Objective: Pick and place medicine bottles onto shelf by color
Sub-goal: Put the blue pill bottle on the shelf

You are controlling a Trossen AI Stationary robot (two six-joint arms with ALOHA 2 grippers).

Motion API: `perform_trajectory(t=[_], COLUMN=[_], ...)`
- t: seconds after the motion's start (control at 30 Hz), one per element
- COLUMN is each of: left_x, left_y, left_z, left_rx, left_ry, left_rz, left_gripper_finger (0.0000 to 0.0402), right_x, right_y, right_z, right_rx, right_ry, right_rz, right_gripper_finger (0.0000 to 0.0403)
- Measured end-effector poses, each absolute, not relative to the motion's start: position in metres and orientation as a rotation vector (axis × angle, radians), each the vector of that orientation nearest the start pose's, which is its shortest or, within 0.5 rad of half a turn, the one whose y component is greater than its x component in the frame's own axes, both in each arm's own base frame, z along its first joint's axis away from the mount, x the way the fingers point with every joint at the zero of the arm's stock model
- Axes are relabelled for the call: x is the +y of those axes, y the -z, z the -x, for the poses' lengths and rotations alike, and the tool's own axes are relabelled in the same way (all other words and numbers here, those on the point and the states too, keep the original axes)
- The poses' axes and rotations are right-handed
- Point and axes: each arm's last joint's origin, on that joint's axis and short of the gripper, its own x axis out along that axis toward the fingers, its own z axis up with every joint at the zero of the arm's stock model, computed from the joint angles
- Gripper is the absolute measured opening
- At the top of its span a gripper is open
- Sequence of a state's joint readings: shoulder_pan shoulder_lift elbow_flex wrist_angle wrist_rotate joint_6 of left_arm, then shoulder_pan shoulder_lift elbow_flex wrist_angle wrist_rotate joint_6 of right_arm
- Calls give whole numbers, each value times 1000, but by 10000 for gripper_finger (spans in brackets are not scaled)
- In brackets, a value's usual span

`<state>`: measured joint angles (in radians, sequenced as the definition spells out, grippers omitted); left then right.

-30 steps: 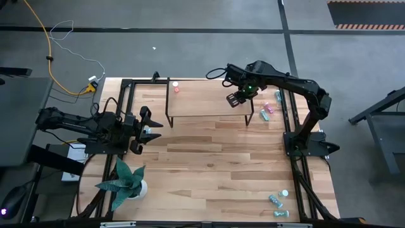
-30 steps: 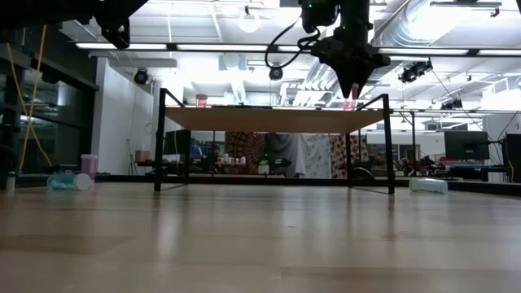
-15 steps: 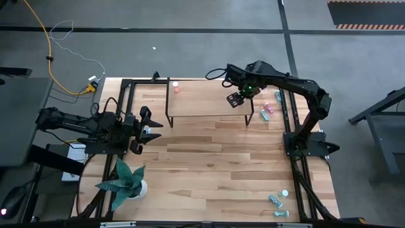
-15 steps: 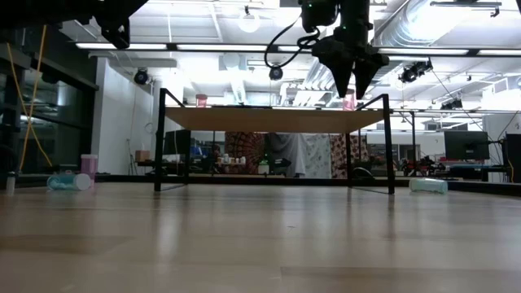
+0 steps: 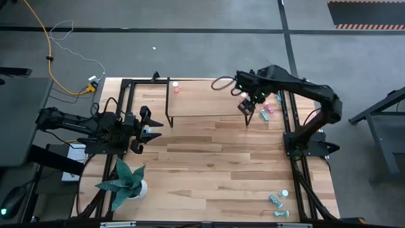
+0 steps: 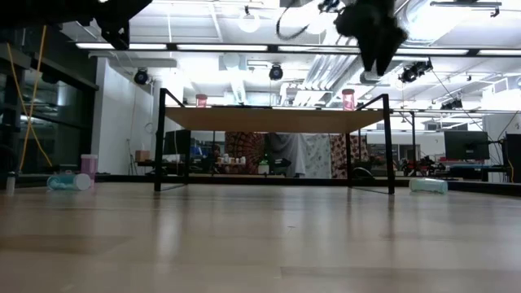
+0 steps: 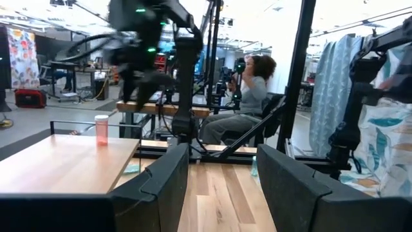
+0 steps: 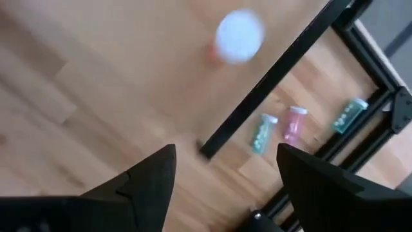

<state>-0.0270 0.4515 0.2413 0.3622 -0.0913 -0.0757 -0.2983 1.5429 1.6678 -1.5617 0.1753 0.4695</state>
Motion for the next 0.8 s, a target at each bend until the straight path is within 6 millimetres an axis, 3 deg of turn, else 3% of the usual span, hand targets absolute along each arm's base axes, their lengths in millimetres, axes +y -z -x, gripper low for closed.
perform_trajectory(t=[0.1, 0.23, 0.47, 0.63, 0.8], left_x=[-1, -1, -1, -1, -1], left_y=[-241, -241, -241, -241, -241], left_z=[-130, -130, -130, -130, -130], left_rx=[-154, -154, -154, -155, -154], left_ry=[-58, -60, -60, -60, -61], left_rz=[85, 86, 88, 87, 87], left_gripper_finger=[172, 172, 172, 172, 172], right_x=[-49, -5, 57, 76, 73], right_y=[-360, -338, -284, -250, -231], right_z=[-235, -216, -211, -221, -225], right_rx=[1289, 1165, 688, 323, 112], right_ry=[671, 577, 344, 267, 239], right_rz=[-441, -444, -375, -217, -180], right_gripper_finger=[261, 261, 261, 262, 262])
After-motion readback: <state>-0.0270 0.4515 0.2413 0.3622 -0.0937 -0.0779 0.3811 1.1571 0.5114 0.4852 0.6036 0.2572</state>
